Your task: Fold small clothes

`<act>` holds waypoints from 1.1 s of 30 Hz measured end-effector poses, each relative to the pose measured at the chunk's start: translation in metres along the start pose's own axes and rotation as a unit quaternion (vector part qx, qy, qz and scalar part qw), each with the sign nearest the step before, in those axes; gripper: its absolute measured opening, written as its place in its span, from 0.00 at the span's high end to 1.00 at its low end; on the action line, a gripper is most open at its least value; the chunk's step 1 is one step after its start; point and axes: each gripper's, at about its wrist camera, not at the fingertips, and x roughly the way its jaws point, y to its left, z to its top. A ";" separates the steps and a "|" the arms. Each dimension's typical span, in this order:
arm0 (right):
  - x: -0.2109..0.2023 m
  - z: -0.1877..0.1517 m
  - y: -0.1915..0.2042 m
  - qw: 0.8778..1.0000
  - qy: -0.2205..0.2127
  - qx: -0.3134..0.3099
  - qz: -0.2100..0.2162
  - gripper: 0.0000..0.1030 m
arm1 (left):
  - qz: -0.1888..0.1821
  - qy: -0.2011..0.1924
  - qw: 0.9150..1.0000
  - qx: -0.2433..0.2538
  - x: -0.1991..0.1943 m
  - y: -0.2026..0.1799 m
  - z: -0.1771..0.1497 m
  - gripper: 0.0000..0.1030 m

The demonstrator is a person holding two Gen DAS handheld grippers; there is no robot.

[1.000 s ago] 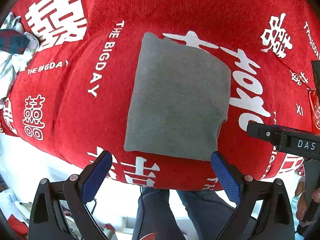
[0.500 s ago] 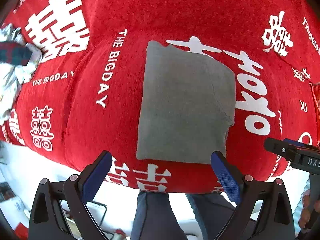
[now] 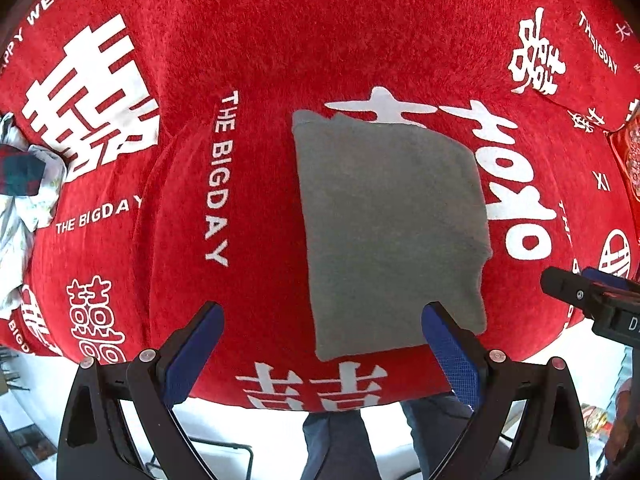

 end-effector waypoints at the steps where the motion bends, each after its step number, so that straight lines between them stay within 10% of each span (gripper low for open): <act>1: -0.001 -0.001 0.000 1.000 0.000 0.002 -0.001 0.09 | -0.001 -0.002 1.000 -0.001 0.000 0.003 0.000 0.04; 33: -0.014 0.001 0.013 0.999 -0.023 -0.016 -0.024 0.09 | 0.001 -0.008 0.999 -0.041 -0.004 0.020 0.000 0.04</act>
